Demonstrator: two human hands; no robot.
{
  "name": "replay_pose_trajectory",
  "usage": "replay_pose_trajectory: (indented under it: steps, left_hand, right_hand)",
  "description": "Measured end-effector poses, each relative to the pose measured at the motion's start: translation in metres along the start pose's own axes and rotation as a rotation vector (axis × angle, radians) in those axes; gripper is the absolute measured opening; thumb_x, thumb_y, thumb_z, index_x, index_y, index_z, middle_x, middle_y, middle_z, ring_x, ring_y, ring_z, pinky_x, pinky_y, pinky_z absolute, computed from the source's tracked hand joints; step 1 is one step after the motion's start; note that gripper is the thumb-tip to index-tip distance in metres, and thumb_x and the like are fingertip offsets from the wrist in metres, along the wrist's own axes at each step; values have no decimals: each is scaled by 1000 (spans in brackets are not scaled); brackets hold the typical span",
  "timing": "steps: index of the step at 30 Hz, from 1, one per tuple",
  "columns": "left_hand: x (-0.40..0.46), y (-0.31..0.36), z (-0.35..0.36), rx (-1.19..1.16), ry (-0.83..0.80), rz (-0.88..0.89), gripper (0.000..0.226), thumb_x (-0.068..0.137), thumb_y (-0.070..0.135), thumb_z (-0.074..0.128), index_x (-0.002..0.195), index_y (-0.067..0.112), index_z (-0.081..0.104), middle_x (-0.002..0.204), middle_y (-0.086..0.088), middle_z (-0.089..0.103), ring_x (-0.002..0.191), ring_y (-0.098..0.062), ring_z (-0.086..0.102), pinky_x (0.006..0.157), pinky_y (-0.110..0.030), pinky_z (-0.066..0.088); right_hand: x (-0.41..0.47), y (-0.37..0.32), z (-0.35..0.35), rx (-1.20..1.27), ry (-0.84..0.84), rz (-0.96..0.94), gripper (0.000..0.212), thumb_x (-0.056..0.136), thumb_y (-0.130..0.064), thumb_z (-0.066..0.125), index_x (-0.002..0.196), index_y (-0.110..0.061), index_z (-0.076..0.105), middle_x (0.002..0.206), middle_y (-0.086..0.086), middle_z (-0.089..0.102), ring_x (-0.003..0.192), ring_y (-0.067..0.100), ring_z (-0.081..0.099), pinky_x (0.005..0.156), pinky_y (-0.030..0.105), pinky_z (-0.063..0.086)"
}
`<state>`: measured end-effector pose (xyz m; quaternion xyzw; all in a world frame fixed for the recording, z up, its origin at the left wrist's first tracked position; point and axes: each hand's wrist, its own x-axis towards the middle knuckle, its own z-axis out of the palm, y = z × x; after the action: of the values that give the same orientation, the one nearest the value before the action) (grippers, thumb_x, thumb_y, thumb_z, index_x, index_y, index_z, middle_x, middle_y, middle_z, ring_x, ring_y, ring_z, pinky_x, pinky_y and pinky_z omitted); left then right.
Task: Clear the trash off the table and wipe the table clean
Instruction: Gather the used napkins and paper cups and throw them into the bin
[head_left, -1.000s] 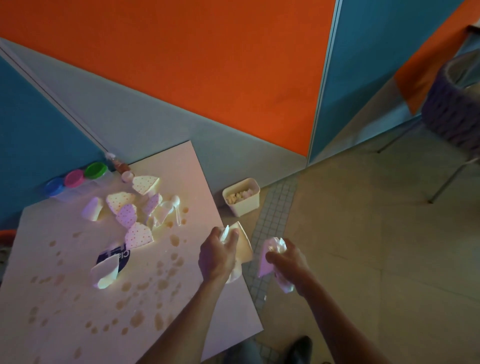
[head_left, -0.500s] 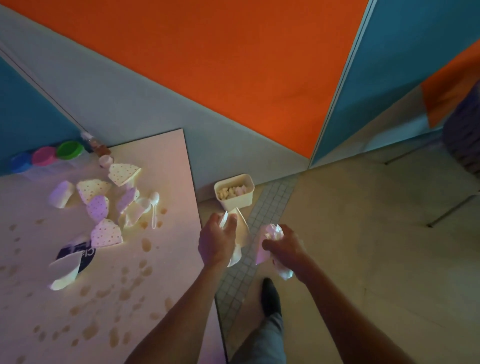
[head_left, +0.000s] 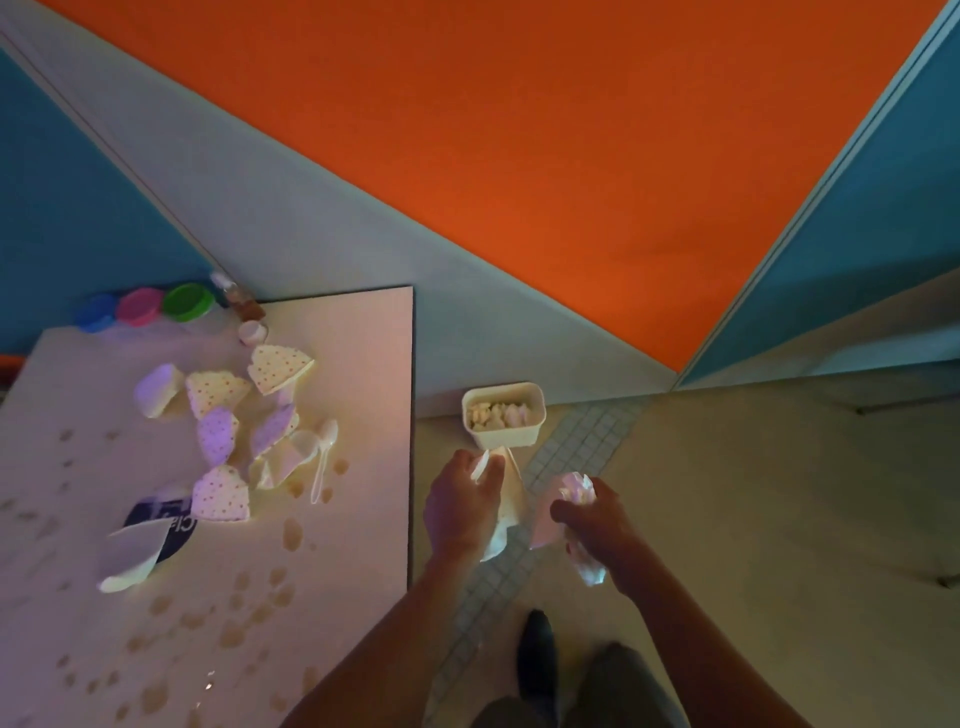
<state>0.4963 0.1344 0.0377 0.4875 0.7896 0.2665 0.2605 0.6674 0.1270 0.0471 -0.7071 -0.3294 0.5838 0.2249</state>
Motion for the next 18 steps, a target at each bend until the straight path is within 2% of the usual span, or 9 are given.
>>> replay_pose_trajectory:
  steps: [4, 8, 10, 14, 18]
  left_hand:
    - [23, 9, 6, 35, 33, -20, 39, 95, 53, 58, 111, 18, 66, 114, -1, 73, 98, -23, 69, 72, -28, 49]
    - [49, 20, 16, 46, 97, -7, 36, 95, 52, 59, 107, 18, 65, 108, 0, 73, 93, -23, 68, 69, -31, 51]
    - [65, 29, 22, 29, 137, -38, 33, 95, 49, 60, 104, 18, 65, 105, 2, 72, 91, -21, 67, 68, -29, 48]
    - [88, 38, 35, 5, 187, -23, 23, 96, 41, 62, 98, 18, 63, 97, 4, 69, 89, -19, 66, 69, -36, 54]
    - [110, 47, 46, 25, 237, -75, 23, 98, 39, 60, 100, 17, 63, 97, 3, 68, 91, -18, 64, 68, -33, 51]
  right_hand:
    - [32, -26, -3, -52, -55, -23, 33, 79, -5, 70, 109, -9, 60, 87, 11, 68, 65, 21, 63, 56, 29, 48]
    - [64, -52, -13, -81, -92, -31, 24, 79, -4, 68, 102, -9, 62, 76, 5, 65, 61, 17, 60, 55, 25, 45]
    - [88, -65, -20, -104, -123, -28, 25, 80, -6, 68, 104, -9, 62, 77, 6, 66, 60, 17, 61, 53, 25, 45]
    - [129, -92, -29, -99, -157, -10, 29, 80, -6, 69, 109, -7, 61, 74, 10, 65, 51, 18, 60, 43, 22, 44]
    - [164, -115, -34, -122, -210, -4, 32, 79, -8, 71, 110, -9, 62, 76, 13, 68, 52, 21, 61, 47, 25, 47]
